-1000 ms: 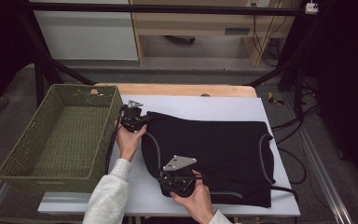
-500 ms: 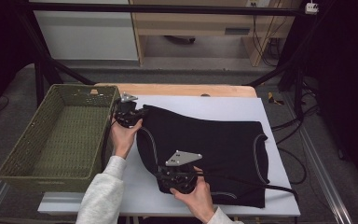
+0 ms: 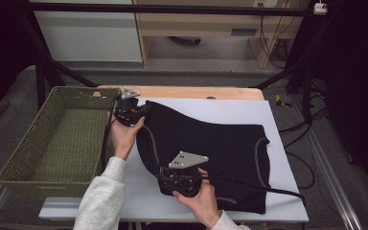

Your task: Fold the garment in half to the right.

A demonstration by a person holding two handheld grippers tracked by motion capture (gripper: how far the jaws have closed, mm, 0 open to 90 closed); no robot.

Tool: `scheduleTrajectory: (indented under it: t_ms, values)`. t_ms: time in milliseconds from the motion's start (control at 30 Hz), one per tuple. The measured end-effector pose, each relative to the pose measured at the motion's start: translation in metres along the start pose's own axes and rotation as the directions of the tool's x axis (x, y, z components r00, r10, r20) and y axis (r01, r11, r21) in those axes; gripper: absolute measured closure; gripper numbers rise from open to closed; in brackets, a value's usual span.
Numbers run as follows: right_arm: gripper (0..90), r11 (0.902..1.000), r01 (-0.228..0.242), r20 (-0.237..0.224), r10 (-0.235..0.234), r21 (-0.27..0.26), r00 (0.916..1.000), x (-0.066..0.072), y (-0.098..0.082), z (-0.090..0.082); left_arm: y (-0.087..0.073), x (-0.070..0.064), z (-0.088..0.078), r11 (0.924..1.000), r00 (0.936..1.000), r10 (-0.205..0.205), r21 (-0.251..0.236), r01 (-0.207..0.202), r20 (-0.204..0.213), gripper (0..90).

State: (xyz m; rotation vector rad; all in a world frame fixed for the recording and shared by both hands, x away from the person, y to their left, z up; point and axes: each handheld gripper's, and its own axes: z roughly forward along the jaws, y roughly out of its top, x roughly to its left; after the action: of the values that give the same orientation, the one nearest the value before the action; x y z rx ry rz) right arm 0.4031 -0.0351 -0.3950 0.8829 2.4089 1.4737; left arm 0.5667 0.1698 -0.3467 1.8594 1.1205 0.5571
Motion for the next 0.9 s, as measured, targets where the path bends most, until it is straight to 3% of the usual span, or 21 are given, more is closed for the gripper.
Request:
scheduleTrajectory:
  t_ms: [233, 900]
  values:
    - [76.1, 0.9996, 0.008, -0.007, -0.008, -0.026, 0.9999, 0.003, 0.008, -0.004, 0.011, -0.003, -0.011, 0.9994, 0.9993, 0.033, 0.002, -0.033, -0.018, 84.1]
    - [76.1, 0.9957, 0.022, -0.047, -0.027, -0.09, 0.9986, 0.017, 0.028, -0.003, 0.027, 0.012, -0.049, 0.999, 0.9972, 0.042, -0.011, -0.043, -0.062, 84.4]
